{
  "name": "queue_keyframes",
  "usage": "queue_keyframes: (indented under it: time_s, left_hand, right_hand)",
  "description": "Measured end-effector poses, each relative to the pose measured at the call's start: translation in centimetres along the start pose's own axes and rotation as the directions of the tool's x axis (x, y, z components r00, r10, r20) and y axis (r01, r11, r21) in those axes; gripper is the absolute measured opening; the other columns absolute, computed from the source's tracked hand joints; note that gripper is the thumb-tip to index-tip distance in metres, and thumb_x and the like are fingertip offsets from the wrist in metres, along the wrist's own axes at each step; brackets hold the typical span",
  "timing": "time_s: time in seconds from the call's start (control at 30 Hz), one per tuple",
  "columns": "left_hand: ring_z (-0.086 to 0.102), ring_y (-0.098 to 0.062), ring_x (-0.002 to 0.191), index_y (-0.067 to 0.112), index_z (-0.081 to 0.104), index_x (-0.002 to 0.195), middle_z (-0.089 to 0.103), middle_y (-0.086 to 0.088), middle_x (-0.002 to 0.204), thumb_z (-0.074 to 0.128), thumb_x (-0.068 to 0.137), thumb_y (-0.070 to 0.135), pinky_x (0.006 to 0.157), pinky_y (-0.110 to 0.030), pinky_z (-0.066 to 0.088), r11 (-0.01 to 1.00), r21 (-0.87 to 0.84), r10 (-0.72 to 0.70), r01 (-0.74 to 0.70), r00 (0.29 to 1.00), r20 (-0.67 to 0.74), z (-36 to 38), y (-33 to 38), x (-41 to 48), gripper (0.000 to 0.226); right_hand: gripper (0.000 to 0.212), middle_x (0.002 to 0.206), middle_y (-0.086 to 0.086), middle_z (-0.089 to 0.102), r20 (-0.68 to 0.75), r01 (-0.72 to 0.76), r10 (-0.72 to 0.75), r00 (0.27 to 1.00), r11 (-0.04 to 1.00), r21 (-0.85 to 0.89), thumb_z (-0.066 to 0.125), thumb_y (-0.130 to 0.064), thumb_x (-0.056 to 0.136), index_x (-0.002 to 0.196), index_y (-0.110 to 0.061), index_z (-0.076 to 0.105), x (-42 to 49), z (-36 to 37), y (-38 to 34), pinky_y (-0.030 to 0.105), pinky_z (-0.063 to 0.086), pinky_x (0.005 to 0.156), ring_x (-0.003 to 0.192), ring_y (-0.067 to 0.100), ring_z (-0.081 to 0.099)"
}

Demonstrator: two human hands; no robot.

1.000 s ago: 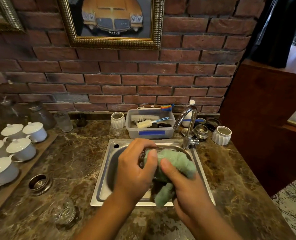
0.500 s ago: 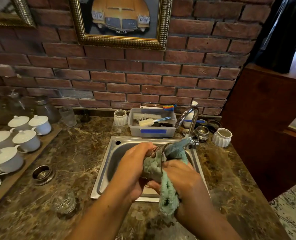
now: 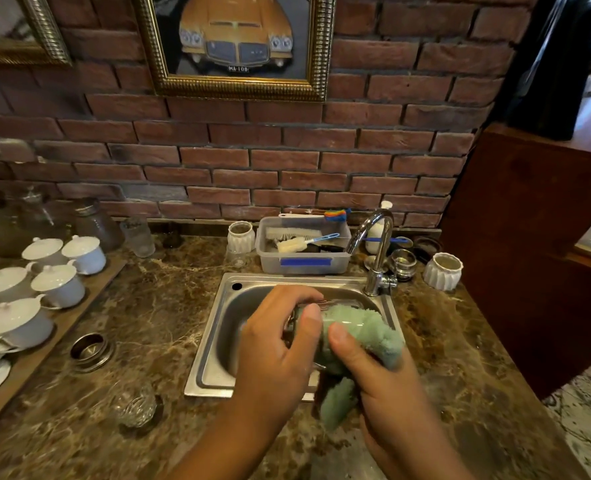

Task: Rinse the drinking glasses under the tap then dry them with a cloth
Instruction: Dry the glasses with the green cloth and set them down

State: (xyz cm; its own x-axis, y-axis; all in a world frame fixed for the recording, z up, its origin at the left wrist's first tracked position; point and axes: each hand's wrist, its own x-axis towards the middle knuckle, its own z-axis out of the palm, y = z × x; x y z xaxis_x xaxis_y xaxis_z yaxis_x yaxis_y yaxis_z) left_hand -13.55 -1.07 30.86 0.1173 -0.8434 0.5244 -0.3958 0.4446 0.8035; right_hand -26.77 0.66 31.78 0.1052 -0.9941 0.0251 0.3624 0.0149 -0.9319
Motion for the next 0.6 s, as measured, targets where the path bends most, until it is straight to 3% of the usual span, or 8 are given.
queue_keyframes:
  time_s: [0.07,0.17,0.23,0.3,0.37,0.47,0.53,0.6]
  left_hand:
    - [0.066,-0.009,0.076,0.026,0.071,0.089,0.07,0.01,0.083,0.048,0.095,0.037,0.061,-0.027,0.053,0.933,-0.195,-0.298,0.303,0.953,0.057,0.5,0.9,0.2,0.027]
    - [0.066,-0.017,0.063,0.017,0.073,0.083,0.07,-0.003,0.077,0.057,0.096,0.028,0.048,-0.028,0.049,0.504,-0.473,-0.69,0.723,0.666,0.282,-0.1,1.2,1.2,0.024]
    - [0.068,-0.024,0.062,0.013,0.075,0.092,0.071,-0.012,0.08,0.063,0.093,0.035,0.052,-0.029,0.053,0.185,-0.503,-0.746,0.844,0.454,0.488,-1.0,1.2,1.7,0.025]
    - [0.068,-0.026,0.063,0.005,0.075,0.101,0.072,-0.014,0.08,0.066,0.089,0.037,0.061,-0.034,0.053,0.066,-0.482,-0.721,0.873,0.376,0.582,-1.3,1.2,1.5,0.035]
    - [0.064,-0.021,0.046,0.003,0.071,0.097,0.068,-0.011,0.063,0.063,0.092,0.033,0.044,-0.026,0.049,0.021,-0.531,-0.726,0.847,0.378,0.574,-0.7,1.4,1.0,0.032]
    - [0.061,-0.02,0.045,0.005,0.071,0.088,0.065,-0.01,0.061,0.06,0.095,0.024,0.037,-0.022,0.044,0.193,-0.64,-0.783,0.743,0.51,0.356,0.2,1.8,0.5,0.023]
    - [0.066,-0.024,0.061,0.007,0.072,0.076,0.069,-0.012,0.071,0.056,0.094,0.016,0.051,-0.029,0.051,0.529,-0.592,-0.693,0.608,0.712,0.113,0.4,1.4,0.3,0.026]
    - [0.068,-0.02,0.072,0.01,0.073,0.077,0.073,-0.004,0.077,0.052,0.095,0.018,0.06,-0.03,0.055,0.833,-0.405,-0.439,0.378,0.896,-0.068,0.5,1.2,-0.2,0.029]
  right_hand:
    - [0.009,0.081,-0.015,0.076,0.114,0.218,-0.188,0.976,0.897,-0.385,0.076,-0.031,0.079,0.084,-0.039,0.075,-0.1,-0.5,0.7,0.022,0.057,0.078,0.078,0.002,0.072]
    - [0.017,0.085,-0.03,0.068,0.323,0.408,-0.258,0.911,0.687,-0.602,0.074,-0.047,0.074,0.09,-0.05,0.068,0.0,-1.3,0.8,0.033,0.058,0.078,0.088,0.003,0.069]
    - [0.02,0.089,-0.029,0.064,0.515,0.585,-0.278,0.811,0.398,-0.706,0.071,-0.043,0.079,0.097,-0.041,0.065,0.6,-1.7,0.4,0.041,0.058,0.084,0.094,-0.001,0.063]
    - [0.024,0.086,-0.023,0.068,0.64,0.679,-0.247,0.728,0.134,-0.721,0.073,-0.04,0.077,0.097,-0.039,0.06,1.2,-2.5,0.4,0.054,0.053,0.095,0.094,-0.004,0.061]
    - [0.018,0.087,-0.021,0.069,0.615,0.643,-0.188,0.765,0.169,-0.747,0.071,-0.044,0.081,0.096,-0.038,0.063,1.4,-2.6,0.0,0.053,0.051,0.097,0.093,-0.004,0.06]
    - [0.016,0.093,-0.026,0.066,0.568,0.588,-0.173,0.805,0.356,-0.726,0.062,-0.051,0.09,0.098,-0.039,0.069,0.8,-2.0,-0.1,0.03,0.052,0.084,0.094,-0.009,0.059]
    - [0.02,0.099,-0.03,0.07,0.45,0.455,-0.166,0.877,0.585,-0.672,0.074,-0.042,0.081,0.097,-0.053,0.072,0.5,-1.6,-0.4,0.016,0.051,0.083,0.099,-0.009,0.064]
    - [0.028,0.09,-0.031,0.073,0.347,0.305,-0.116,0.931,0.77,-0.56,0.077,-0.03,0.074,0.083,-0.056,0.073,0.0,-1.1,-1.0,0.009,0.051,0.078,0.089,-0.01,0.068]
